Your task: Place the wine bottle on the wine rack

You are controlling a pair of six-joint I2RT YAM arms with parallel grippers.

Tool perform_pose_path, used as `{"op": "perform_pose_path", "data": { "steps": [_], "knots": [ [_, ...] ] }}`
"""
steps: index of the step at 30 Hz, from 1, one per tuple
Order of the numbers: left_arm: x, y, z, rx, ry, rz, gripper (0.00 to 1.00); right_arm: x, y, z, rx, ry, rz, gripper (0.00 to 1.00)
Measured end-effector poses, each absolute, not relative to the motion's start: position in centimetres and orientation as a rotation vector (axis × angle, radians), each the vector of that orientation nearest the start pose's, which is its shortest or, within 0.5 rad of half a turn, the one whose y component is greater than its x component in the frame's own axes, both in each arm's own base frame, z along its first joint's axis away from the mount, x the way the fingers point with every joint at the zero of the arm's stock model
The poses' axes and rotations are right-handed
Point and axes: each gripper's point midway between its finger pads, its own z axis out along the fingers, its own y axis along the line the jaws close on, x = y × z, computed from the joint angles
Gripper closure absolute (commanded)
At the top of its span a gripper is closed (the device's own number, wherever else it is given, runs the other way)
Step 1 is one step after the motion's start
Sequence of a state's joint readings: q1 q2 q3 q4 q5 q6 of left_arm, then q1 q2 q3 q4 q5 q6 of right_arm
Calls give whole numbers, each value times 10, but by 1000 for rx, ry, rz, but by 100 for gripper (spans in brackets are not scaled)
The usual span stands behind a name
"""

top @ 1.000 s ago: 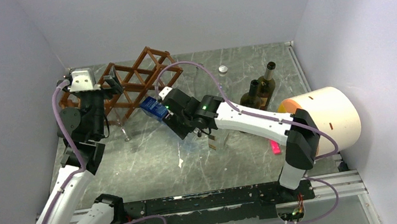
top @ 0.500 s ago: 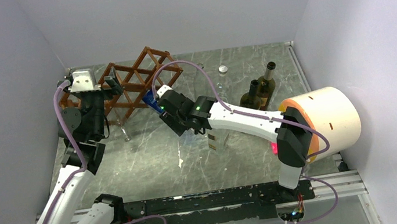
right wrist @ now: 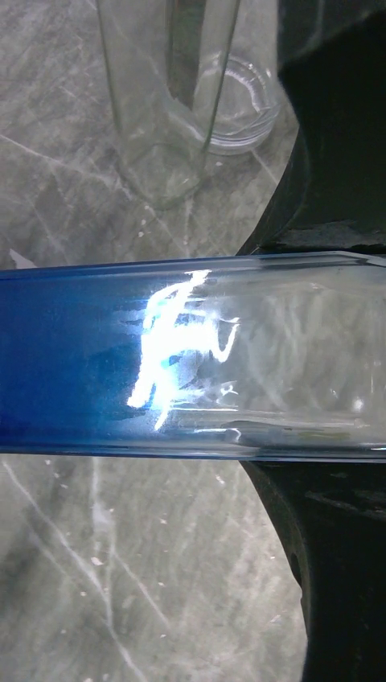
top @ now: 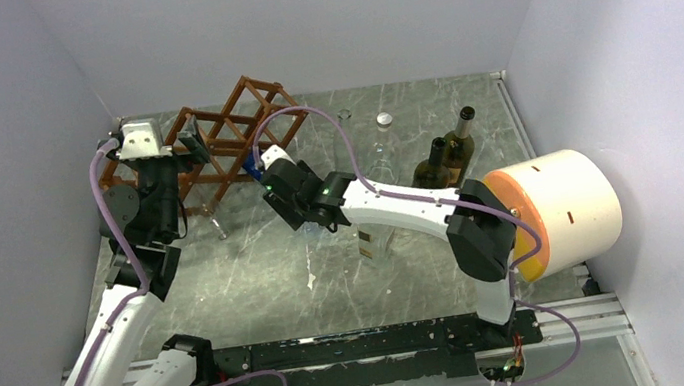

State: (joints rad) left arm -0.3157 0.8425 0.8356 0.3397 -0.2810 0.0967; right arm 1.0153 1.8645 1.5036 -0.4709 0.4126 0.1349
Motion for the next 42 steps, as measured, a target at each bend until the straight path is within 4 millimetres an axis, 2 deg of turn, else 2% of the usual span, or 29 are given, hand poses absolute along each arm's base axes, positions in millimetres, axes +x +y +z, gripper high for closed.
{"op": "perform_pose_path", "data": {
  "steps": [28,32,42],
  "knots": [
    [336,-50,400,12,1267,-3,6,372,425,84,-663,1967,47,100],
    [336,-50,398,13,1271,-1,6,381,428,81,-653,1960,39,92],
    [337,-49,396,11,1275,3,6,400,438,80,-675,1933,15,65]
  ]
}}
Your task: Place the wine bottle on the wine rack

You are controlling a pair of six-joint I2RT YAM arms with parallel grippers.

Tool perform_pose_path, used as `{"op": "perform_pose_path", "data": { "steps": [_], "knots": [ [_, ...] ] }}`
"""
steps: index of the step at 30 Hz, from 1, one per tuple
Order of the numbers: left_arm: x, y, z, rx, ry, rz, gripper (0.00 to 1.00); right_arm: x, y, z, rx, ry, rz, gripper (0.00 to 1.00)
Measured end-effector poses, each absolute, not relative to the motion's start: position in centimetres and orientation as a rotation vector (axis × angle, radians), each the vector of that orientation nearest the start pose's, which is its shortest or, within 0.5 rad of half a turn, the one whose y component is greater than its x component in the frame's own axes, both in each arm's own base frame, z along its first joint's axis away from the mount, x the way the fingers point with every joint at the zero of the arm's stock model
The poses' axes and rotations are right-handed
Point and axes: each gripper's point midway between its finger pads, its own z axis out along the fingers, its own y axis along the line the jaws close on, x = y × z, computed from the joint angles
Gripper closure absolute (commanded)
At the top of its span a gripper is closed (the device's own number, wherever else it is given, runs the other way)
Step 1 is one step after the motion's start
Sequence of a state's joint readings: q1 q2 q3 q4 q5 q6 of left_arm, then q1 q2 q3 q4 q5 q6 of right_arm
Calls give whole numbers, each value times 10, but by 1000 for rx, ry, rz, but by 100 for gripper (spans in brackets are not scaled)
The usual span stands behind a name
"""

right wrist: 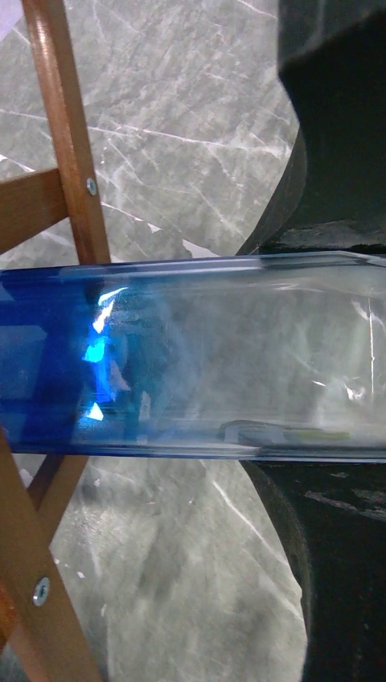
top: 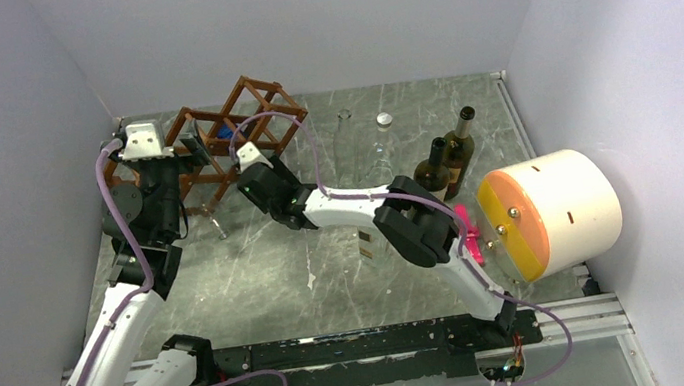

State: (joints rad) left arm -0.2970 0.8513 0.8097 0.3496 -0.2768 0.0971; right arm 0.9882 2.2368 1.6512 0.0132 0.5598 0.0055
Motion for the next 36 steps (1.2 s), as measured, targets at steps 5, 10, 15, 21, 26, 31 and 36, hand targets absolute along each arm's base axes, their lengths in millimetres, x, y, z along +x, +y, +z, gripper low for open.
{"op": "perform_pose_path", "data": {
  "steps": [5,10,15,21,26,31,36],
  "knots": [
    [337,-49,396,11,1274,3,6,409,444,80,-685,1923,17,52],
    [337,-48,396,10,1274,4,6,417,447,80,-692,1922,13,31],
    [337,-48,396,10,1274,4,6,424,455,90,-673,1892,30,17],
    [337,-47,396,8,1274,6,6,421,462,107,-667,1863,94,11],
    [337,-47,396,7,1273,7,6,411,457,147,-647,1833,172,11],
    [337,-47,396,8,1273,7,6,398,453,190,-613,1804,266,13],
    [337,-47,396,8,1273,7,6,378,439,204,-608,1861,351,19]
  ]
}}
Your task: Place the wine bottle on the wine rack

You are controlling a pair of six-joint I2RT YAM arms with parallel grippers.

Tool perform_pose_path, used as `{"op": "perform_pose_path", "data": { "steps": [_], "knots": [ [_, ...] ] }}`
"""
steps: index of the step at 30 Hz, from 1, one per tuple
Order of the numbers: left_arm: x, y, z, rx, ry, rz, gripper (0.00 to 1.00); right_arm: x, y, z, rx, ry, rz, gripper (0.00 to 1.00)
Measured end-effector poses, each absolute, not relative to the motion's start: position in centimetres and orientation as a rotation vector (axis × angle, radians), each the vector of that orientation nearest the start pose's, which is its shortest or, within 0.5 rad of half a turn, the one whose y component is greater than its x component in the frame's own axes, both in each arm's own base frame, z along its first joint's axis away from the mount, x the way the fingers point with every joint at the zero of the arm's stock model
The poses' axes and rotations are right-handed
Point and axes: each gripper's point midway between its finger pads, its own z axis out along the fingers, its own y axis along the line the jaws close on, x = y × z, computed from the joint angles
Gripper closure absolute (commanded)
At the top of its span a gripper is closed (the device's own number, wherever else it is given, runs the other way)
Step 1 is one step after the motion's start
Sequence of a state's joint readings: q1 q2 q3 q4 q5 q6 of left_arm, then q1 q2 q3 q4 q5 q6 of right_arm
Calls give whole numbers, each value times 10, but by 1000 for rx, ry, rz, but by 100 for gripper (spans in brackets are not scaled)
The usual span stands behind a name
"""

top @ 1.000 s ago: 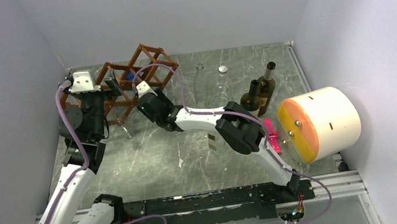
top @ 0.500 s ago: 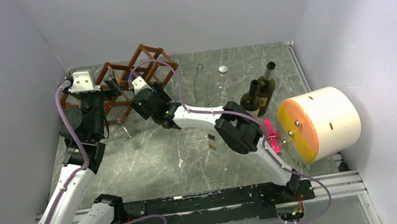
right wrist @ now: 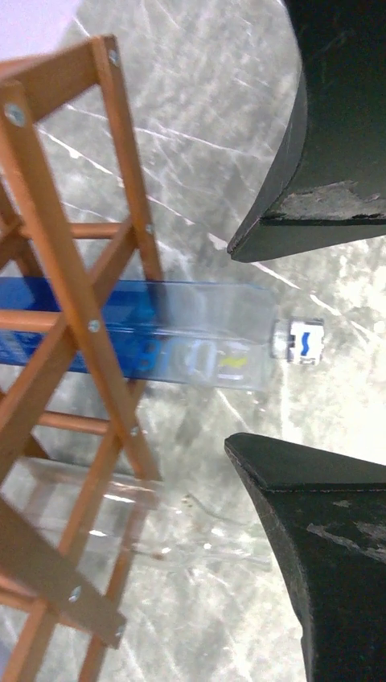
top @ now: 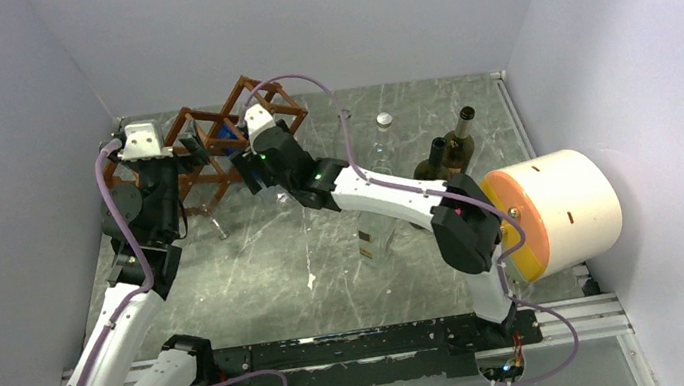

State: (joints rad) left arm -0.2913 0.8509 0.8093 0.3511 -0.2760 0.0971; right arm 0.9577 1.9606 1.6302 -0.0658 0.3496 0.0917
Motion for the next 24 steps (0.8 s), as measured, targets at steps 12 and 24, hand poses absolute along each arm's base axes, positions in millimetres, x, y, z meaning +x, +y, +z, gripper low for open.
{"op": "perform_pose_path", "data": {
  "steps": [12,24],
  "knots": [
    [337,-49,396,20,1272,-2,6,342,405,114,-717,2167,297,37],
    [337,-51,393,30,1276,-8,6,349,411,62,-749,2255,254,62]
  ]
}}
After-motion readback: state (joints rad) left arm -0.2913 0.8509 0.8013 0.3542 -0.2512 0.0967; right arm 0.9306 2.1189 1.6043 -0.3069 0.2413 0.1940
